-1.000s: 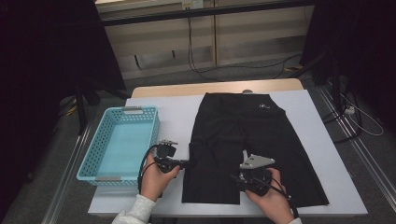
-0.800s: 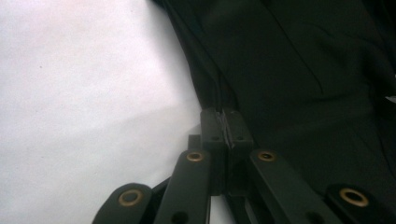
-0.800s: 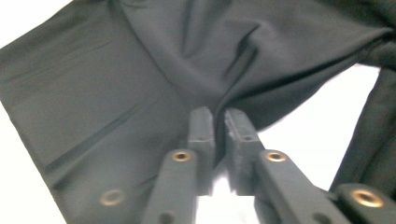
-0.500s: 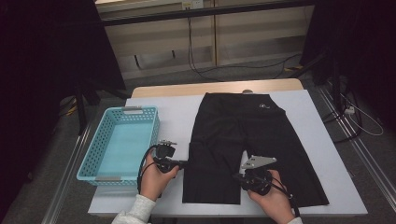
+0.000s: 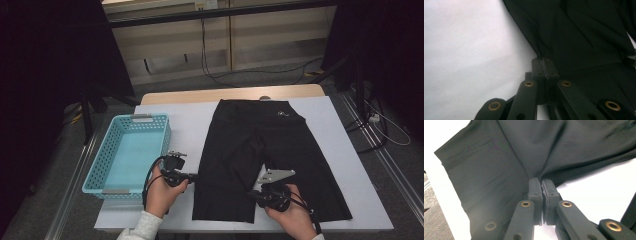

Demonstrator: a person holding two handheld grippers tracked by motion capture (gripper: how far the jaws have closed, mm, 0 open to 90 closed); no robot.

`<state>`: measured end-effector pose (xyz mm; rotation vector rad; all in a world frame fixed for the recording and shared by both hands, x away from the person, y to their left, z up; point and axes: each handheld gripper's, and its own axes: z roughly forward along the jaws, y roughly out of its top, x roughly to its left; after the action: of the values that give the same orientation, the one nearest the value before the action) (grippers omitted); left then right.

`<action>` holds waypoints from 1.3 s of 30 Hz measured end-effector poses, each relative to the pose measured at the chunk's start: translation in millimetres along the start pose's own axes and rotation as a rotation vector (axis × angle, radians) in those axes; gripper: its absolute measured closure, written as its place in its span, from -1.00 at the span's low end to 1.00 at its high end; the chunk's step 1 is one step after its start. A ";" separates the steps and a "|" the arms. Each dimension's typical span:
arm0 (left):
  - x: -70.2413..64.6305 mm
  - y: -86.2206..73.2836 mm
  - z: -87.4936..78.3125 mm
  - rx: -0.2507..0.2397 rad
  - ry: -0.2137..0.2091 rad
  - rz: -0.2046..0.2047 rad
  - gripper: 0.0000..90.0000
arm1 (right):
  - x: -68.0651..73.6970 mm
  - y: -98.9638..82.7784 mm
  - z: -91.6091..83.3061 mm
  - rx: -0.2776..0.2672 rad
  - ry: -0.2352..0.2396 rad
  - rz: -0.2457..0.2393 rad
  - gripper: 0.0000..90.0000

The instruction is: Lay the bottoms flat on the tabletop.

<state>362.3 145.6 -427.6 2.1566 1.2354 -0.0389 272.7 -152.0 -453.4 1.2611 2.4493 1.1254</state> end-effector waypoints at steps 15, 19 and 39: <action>5.2 -2.4 7.8 -0.042 0.039 0.030 0.32 | -3.4 -3.8 -5.0 0.003 -0.014 0.005 0.94; 5.7 -3.1 10.4 -0.044 0.041 0.033 0.29 | -4.5 -4.1 -5.3 0.000 -0.022 0.008 0.93; -4.9 -3.4 18.5 -0.008 -0.007 0.023 0.90 | -16.0 -1.9 -13.2 -0.059 -0.123 0.075 0.29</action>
<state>362.0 133.1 -442.4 2.1621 1.2043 -0.0312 275.6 -172.0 -448.3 1.3716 2.2816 1.0953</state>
